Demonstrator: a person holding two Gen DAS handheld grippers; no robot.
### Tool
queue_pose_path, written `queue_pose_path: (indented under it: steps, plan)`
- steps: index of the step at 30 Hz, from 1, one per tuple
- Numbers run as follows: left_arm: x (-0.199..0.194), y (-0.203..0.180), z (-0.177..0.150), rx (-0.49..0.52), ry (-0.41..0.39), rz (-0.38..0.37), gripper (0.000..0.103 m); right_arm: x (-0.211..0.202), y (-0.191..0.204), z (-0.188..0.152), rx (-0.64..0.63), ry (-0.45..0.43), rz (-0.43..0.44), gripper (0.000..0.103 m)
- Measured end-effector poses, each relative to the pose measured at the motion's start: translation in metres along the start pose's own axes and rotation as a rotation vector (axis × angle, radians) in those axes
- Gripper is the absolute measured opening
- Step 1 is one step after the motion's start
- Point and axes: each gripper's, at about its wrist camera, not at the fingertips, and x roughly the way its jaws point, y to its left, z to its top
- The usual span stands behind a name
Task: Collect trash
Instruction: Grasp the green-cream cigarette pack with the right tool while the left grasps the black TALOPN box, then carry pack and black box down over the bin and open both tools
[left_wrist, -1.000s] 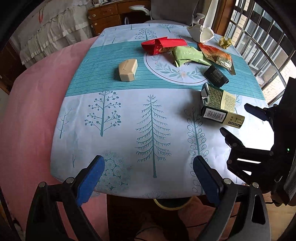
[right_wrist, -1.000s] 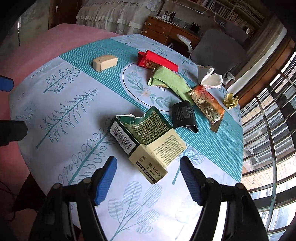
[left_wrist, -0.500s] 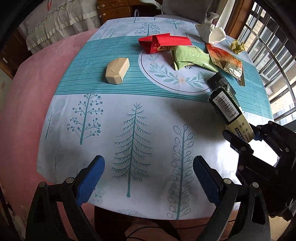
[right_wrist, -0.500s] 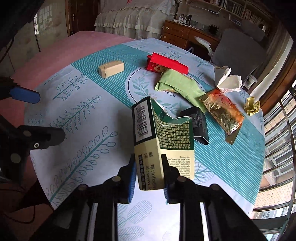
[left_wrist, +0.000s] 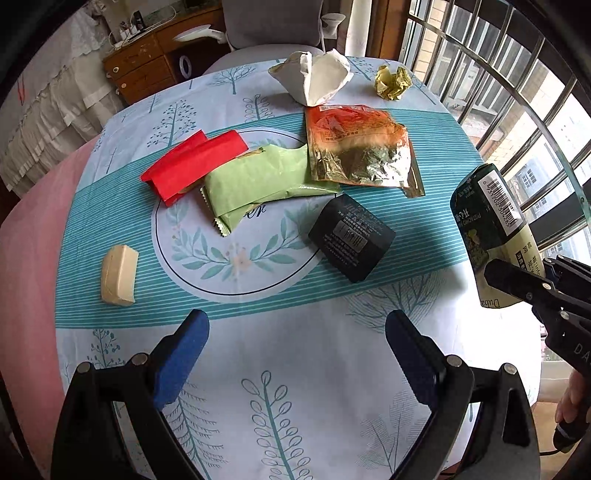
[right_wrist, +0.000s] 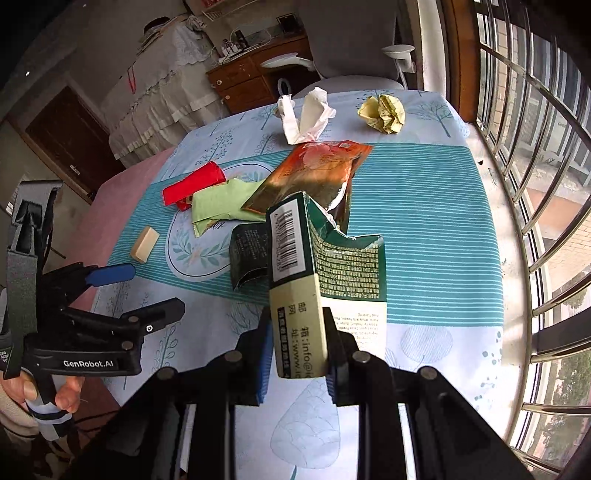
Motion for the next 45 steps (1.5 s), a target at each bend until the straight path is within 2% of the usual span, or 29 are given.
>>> queue_pose_path:
  steps: [7,12,17,22,24,27,29,38,45]
  plan:
    - [0.036,-0.027,0.042,0.185,0.027,-0.019,0.095,0.002,-0.025,0.009,0.074,-0.014,0.012,0.023]
    - [0.054,-0.04,0.05,0.299,0.094,-0.087,0.095,0.006,-0.028,0.005,0.077,-0.005,0.032,0.023]
    - [0.073,-0.045,0.056,0.346,0.145,-0.064,0.095,0.009,-0.031,0.004,0.084,0.005,0.05,0.023]
    - [0.084,-0.046,0.062,0.341,0.171,-0.064,0.095,0.011,-0.032,0.007,0.084,0.007,0.061,0.023]
    - [0.089,-0.045,0.063,0.336,0.184,-0.06,0.09,0.011,-0.032,0.007,0.086,0.007,0.065,0.023]
    - [0.087,-0.041,0.069,0.295,0.181,-0.111,0.064,0.011,-0.032,0.006,0.087,0.006,0.066,0.023]
    - [0.084,-0.039,0.071,0.283,0.163,-0.077,0.06,0.011,-0.032,0.006,0.088,0.005,0.066,0.023]
    - [0.047,-0.024,0.052,0.187,0.098,-0.087,0.058,0.007,-0.018,-0.001,0.101,0.009,0.081,0.023]
    - [0.008,-0.004,0.015,0.032,0.048,-0.111,0.058,-0.005,0.005,-0.015,0.131,-0.004,0.098,0.023]
